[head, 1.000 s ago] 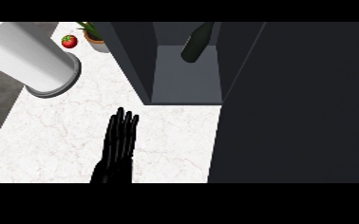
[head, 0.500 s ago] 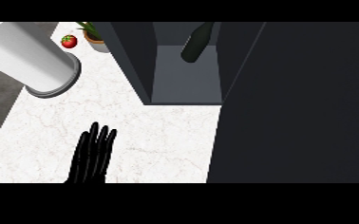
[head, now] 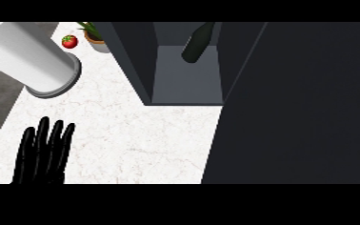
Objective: Pick up the wine, place it into the cabinet and close the cabinet
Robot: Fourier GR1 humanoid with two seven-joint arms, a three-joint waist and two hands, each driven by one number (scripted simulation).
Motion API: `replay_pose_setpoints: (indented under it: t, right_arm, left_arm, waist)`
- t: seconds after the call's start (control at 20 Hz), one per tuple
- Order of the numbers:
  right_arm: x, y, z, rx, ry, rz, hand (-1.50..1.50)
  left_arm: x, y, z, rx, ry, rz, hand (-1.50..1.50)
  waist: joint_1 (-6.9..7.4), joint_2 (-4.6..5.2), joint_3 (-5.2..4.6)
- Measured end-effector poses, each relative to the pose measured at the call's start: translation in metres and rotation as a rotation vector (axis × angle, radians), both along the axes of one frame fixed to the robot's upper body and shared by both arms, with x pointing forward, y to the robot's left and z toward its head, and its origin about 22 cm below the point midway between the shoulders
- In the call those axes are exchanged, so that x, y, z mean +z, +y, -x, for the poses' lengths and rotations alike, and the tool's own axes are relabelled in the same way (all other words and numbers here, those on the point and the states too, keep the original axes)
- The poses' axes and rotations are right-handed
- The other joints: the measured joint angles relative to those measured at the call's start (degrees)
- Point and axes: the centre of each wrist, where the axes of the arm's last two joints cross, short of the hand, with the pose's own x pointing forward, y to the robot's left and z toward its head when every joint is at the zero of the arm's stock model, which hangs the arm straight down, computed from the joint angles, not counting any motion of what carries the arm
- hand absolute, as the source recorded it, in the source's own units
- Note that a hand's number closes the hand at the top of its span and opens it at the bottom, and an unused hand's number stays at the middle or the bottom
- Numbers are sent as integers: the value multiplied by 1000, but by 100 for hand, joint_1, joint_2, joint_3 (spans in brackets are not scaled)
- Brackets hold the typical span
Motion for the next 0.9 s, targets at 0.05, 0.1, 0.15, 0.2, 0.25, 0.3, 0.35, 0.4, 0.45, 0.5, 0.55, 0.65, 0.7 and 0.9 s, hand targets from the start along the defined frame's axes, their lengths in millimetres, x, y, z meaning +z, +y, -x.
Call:
replay_pose_setpoints:
  t: [0.05, 0.1, 0.15, 0.2, 0.25, 0.3, 0.35, 0.4, 0.45, 0.5, 0.55, 0.65, 0.7, 0.9]
  right_arm:
    - [0, 4, 2, 33, -2, 8, 150]
    - [0, 9, 4, 71, -4, 9, 150]
    - [0, 14, 6, 104, -6, 9, 150]
    - [1, 17, 7, 129, -11, 10, 150]
    - [2, 20, 8, 144, -9, 11, 150]
    - [3, 24, 9, 159, -7, 11, 150]
    - [5, 28, 11, 168, -6, 10, 150]
    - [5, 31, 13, 176, -8, 7, 150]
    - [6, 35, 15, 182, -5, 6, 150]
    - [7, 39, 18, 184, -5, 6, 150]
    - [9, 42, 19, 186, -10, 10, 150]
    - [8, 44, 21, 159, -4, 10, 150]
    - [8, 45, 22, 148, -5, 2, 150]
    - [7, 46, 23, 102, 1, -26, 150]
  left_arm:
    - [1, 6, -1, 6, -1, 2, -150]
    - [3, 11, 1, 7, 2, 3, -150]
    - [5, 17, 1, 10, 3, 0, -150]
    - [5, 21, 1, 12, 3, 5, -150]
    - [7, 31, -1, 19, -1, 3, -150]
    - [8, 35, -1, 24, 2, 3, -150]
    - [12, 40, -3, 24, 3, 6, -150]
    - [12, 45, -2, 25, 5, 7, -150]
    - [13, 51, -4, 32, 5, 2, -150]
    - [13, 56, -3, 31, 7, -5, -150]
    - [16, 59, -3, 32, 7, -9, -150]
    - [16, 69, -4, 38, 5, -15, -150]
    - [16, 72, -5, 43, -1, -15, -150]
    - [19, 86, -9, 36, 4, -23, -150]
  waist:
    - [2, -2, 0]
    - [2, -7, 0]
    - [6, -9, -1]
    - [8, -8, -2]
    - [9, -9, -3]
    - [11, -10, -3]
    - [7, -11, -4]
    - [5, -12, -4]
    - [0, -14, -4]
    - [0, -18, -6]
    - [1, -16, -5]
    - [0, -21, -7]
    - [-5, -21, -8]
    - [-11, -33, -13]
